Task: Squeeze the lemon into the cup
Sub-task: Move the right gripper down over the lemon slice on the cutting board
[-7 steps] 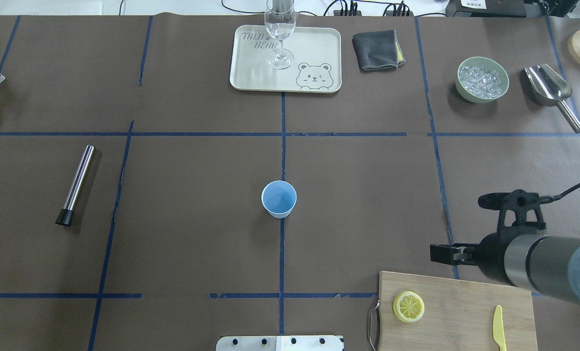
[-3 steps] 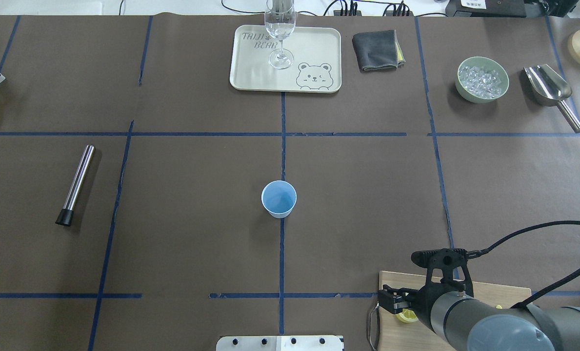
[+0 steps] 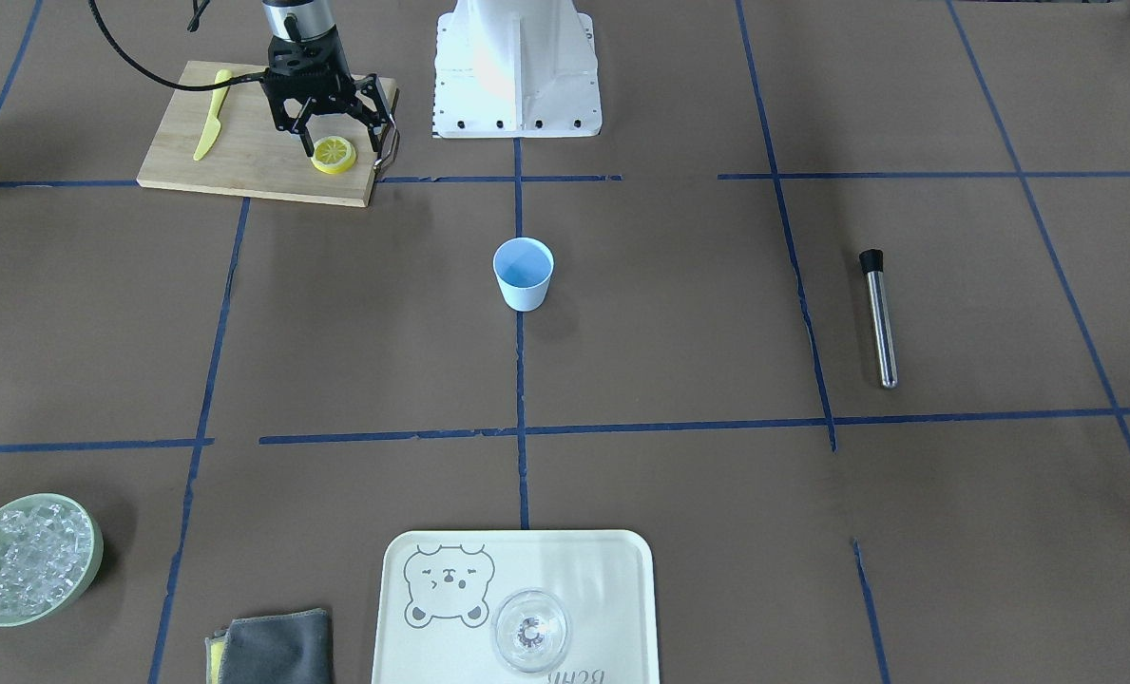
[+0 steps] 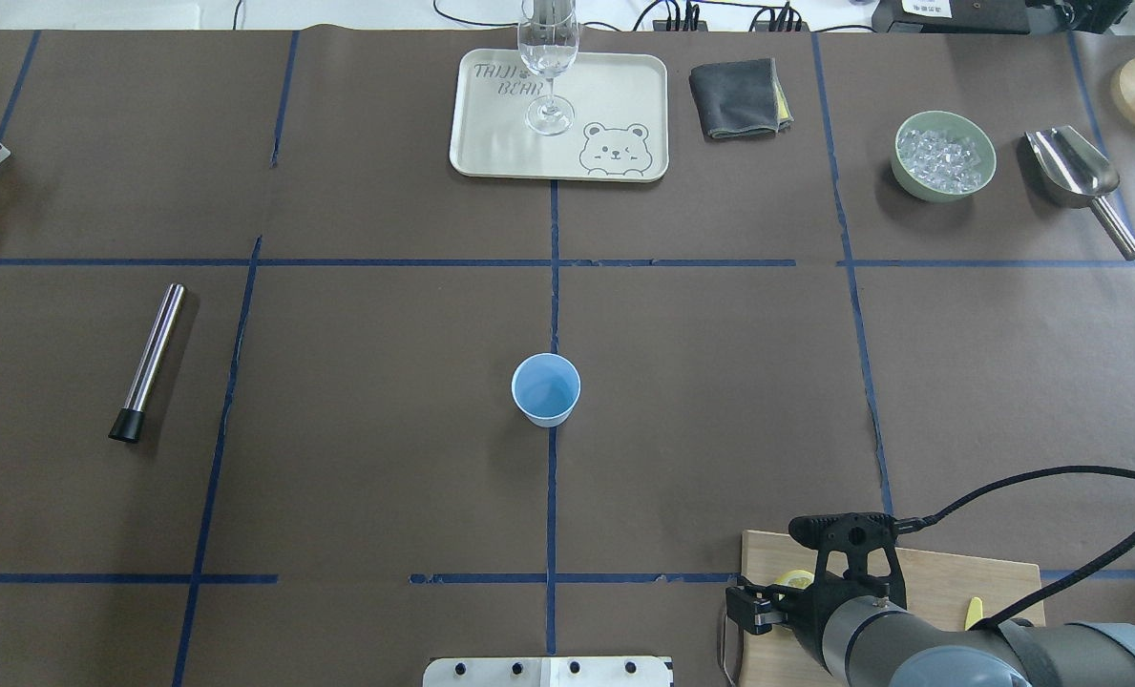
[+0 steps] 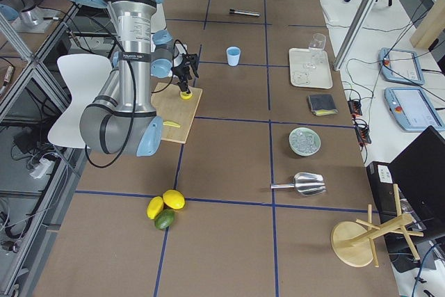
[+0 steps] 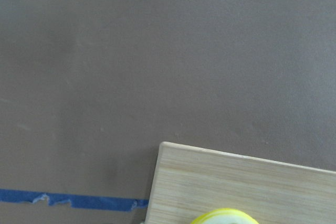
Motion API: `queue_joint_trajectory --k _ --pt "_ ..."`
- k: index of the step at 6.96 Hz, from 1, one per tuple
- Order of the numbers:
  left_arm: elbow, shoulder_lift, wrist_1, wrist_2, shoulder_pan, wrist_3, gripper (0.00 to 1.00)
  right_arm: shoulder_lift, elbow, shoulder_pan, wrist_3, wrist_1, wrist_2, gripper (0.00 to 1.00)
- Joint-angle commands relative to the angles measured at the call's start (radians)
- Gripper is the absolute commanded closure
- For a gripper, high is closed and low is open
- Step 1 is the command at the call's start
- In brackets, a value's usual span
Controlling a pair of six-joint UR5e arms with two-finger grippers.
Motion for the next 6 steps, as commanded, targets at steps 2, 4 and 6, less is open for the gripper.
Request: queue_joint_trajectory --k 2,4,6 --pt "0.000 0.002 0.000 0.000 0.000 0.000 0.00 -0.040 -0.001 -0.006 -0.001 0.002 -0.001 0.00" --pt "0.000 0.002 0.002 0.000 0.002 0.000 0.00 -0.040 -0.004 -0.012 0.002 0.006 0.000 0.00" --pt "0.000 0.002 0.002 0.000 0.000 0.000 0.00 -0.039 -0.007 -0.015 0.002 0.006 0.002 0.00"
